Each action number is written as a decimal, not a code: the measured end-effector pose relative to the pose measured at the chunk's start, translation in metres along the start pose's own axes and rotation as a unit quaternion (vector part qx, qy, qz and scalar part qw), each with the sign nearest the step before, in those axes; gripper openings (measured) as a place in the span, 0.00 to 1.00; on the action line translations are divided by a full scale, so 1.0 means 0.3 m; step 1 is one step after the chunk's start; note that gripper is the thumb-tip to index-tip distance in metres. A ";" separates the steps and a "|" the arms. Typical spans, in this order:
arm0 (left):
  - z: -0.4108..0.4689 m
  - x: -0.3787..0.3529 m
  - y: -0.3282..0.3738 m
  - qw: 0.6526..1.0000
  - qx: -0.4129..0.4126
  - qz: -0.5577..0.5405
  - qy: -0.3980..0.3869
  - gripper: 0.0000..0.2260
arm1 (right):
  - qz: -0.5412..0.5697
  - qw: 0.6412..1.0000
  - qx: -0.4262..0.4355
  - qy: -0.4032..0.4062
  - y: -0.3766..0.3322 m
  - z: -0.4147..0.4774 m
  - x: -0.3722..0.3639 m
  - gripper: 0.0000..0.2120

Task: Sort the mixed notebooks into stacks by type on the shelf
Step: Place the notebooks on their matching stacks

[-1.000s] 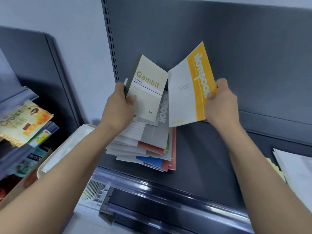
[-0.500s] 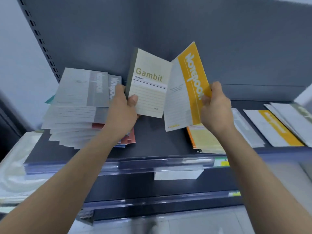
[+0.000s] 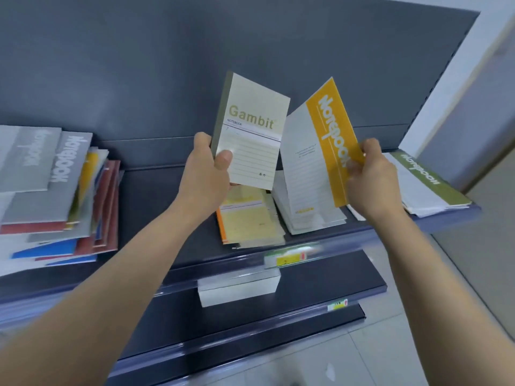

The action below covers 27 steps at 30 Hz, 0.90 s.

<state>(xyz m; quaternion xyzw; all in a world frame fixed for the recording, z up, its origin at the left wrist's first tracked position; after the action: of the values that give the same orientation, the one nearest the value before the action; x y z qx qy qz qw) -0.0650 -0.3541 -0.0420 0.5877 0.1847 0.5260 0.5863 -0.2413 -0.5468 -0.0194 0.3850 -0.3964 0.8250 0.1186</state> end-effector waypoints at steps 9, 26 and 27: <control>0.037 -0.451 0.132 0.997 0.061 0.011 0.034 0.07 | -0.023 0.999 -0.016 -0.041 0.480 0.309 0.081 0.10; 0.034 -0.572 0.036 0.983 0.148 0.044 0.098 0.07 | -0.238 0.962 -0.007 -0.137 0.795 0.423 -0.162 0.11; 0.033 -0.564 0.034 0.983 0.150 0.044 0.100 0.07 | -0.234 0.964 0.019 -0.128 0.762 0.432 -0.160 0.11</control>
<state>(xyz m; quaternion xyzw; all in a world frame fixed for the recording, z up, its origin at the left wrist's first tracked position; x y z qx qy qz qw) -0.1248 -0.5025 -0.0987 0.6208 0.2931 0.5737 0.4467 -0.2534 -0.7885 -0.1325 0.5714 -0.2919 0.7254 0.2492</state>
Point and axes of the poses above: each hand's wrist, its own z-axis towards the middle knuckle, its own x-axis out of the back of the hand, y = z × x, the point moved 8 cm from there along z, towards the middle knuckle, and after that the axes turned 1 degree about z, right-handed, at the moved point
